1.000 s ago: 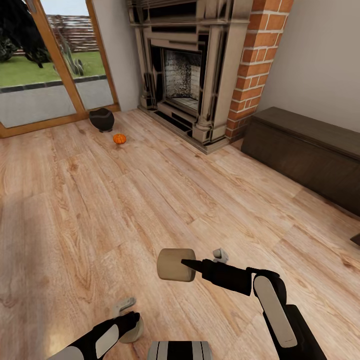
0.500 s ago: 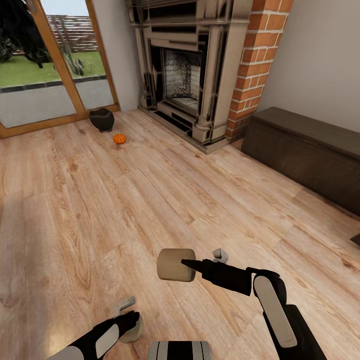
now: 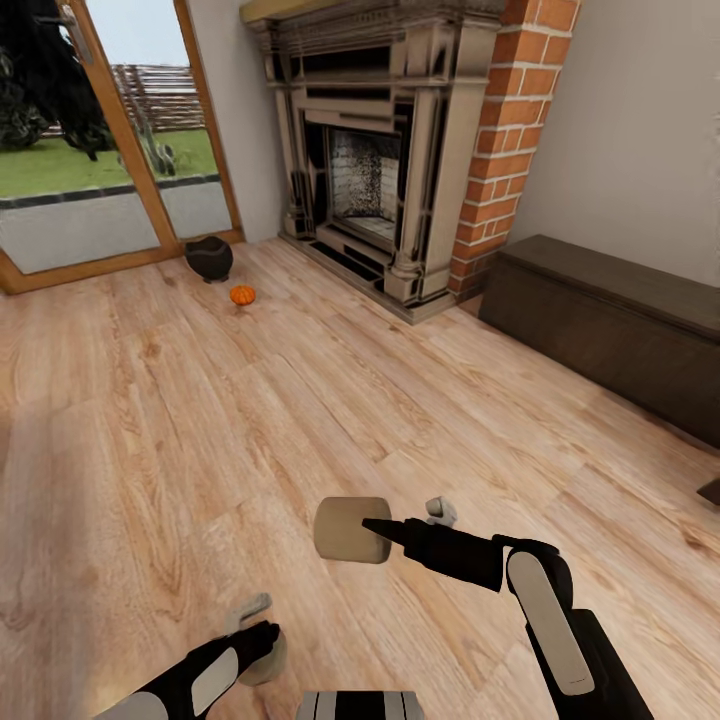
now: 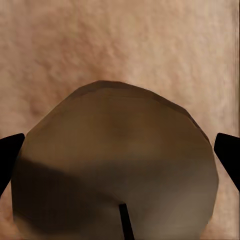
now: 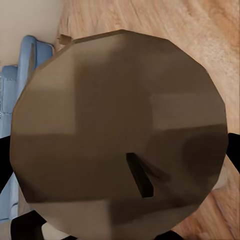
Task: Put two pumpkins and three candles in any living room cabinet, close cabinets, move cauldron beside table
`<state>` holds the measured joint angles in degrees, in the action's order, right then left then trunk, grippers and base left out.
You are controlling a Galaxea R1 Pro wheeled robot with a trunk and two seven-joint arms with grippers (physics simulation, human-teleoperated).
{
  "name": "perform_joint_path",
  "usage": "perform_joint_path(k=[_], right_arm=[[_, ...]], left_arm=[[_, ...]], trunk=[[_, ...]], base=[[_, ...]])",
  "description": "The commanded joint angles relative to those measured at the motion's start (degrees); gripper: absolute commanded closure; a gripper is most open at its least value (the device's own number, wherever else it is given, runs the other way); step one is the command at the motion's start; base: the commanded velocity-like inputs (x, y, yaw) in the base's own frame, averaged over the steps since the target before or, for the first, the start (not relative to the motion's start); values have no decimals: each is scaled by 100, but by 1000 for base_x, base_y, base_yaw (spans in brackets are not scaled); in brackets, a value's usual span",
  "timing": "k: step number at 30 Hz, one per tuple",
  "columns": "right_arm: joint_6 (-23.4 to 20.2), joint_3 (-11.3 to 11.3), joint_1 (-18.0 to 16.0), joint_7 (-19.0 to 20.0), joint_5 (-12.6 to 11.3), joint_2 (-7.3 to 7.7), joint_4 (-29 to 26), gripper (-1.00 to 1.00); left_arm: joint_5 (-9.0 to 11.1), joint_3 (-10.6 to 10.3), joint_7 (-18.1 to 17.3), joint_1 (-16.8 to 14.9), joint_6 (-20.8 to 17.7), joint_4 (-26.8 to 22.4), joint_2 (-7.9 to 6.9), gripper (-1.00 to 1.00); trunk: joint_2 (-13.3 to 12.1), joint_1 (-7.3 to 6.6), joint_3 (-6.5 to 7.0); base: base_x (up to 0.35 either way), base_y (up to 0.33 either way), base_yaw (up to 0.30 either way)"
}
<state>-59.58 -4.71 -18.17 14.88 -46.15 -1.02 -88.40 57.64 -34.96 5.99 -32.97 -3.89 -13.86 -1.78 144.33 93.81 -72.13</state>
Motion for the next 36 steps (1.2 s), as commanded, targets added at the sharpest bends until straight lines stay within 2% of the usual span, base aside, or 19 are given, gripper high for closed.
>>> perform_joint_path(k=[1,17,21,36], right_arm=[[-20,6,-3,51,55,-6,-1,100],[-14,9,-3,33,92,-26,11,100],[-12,2,-3,20,121,-27,10,100],[-3,5,-3,22,124,-38,51,100]], left_arm=[[45,-46,50,1,-27,-23,-9,100],[80,22,60,1,-67,-29,-62,100],[80,174,60,1,-68,-29,-68,100],[80,192,67,1,-68,-29,-60,100]], trunk=[[0,-3,19],[-21,-45,373],[-27,-55,462],[-47,-94,794]], base=[[0,0,0],[0,0,0],[0,0,0],[-99,0,0]])
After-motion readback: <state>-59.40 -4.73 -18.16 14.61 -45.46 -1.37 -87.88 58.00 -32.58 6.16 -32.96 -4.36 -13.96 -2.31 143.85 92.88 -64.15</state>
